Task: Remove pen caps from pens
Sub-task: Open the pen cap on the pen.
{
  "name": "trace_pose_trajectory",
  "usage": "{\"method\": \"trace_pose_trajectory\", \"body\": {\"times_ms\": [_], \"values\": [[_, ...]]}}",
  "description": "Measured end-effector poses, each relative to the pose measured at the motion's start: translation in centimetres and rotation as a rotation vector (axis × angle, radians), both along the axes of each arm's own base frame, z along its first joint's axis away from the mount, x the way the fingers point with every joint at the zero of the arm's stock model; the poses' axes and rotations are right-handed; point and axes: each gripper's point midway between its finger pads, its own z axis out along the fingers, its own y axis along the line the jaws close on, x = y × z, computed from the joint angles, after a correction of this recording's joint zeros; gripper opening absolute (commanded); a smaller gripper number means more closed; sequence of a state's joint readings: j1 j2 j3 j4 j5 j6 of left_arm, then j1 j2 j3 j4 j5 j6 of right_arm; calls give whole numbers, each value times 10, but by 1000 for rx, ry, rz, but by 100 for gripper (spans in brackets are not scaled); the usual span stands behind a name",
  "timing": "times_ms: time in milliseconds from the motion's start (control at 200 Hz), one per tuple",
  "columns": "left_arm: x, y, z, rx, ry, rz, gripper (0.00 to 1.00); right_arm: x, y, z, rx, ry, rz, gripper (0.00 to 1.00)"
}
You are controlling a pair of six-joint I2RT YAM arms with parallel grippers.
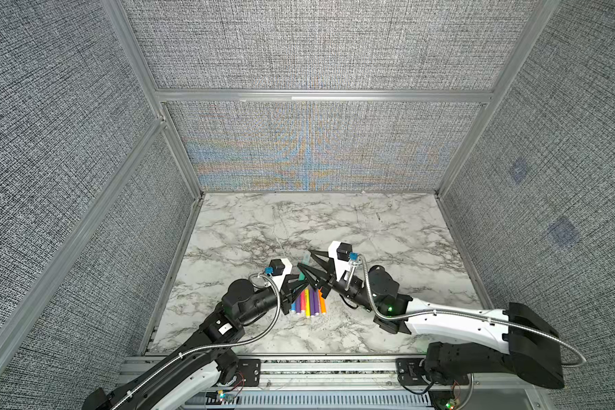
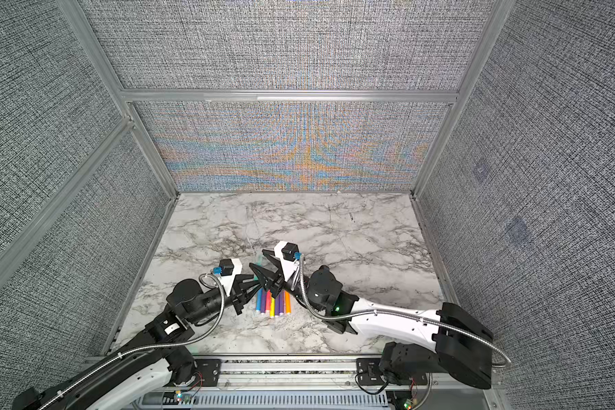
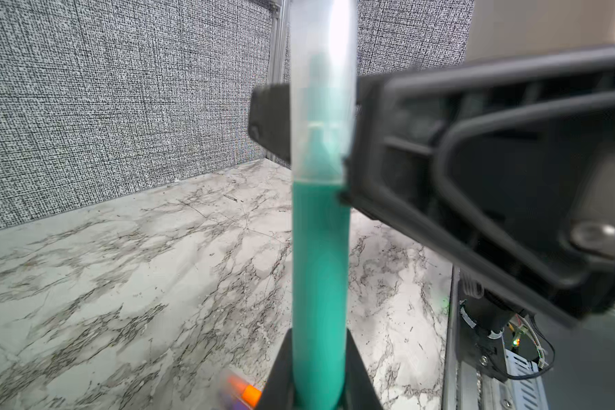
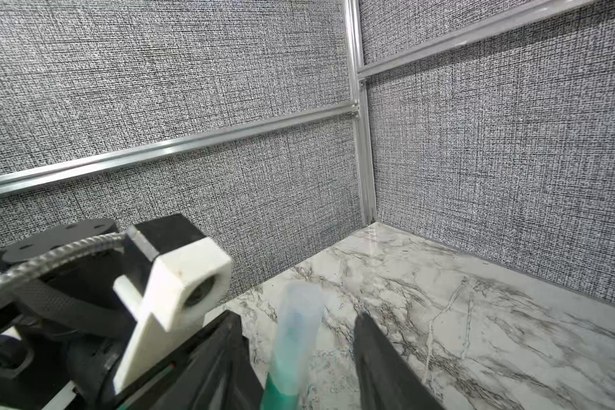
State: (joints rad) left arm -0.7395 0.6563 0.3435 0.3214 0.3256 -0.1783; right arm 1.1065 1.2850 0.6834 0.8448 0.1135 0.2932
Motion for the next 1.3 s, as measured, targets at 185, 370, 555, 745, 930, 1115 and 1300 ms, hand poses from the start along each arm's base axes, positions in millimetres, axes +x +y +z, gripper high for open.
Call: {"method": "trace_pose_trajectory", "body": {"times_ms": [185, 370, 555, 745, 930, 1115, 1300], "values": [[0, -1, -3, 9, 6, -4, 4, 6, -2, -4, 9, 31, -6, 47], [1, -3, -6, 20, 14, -10, 5, 9, -4, -4, 21, 45, -9, 47], [1, -5, -9, 31, 17, -17, 5, 8, -6, -3, 29, 54, 3, 37], [2, -6, -13, 43, 30, -18, 5, 7, -5, -6, 26, 56, 25, 24], [5, -7, -13, 59, 32, -16, 2, 6, -9, -5, 38, 67, 35, 19], [10, -12, -16, 91, 15, -18, 0, 6, -15, -2, 56, 85, 47, 9], [16, -18, -12, 79, -2, -22, 0, 8, -15, 7, 52, 79, 69, 5]]}}
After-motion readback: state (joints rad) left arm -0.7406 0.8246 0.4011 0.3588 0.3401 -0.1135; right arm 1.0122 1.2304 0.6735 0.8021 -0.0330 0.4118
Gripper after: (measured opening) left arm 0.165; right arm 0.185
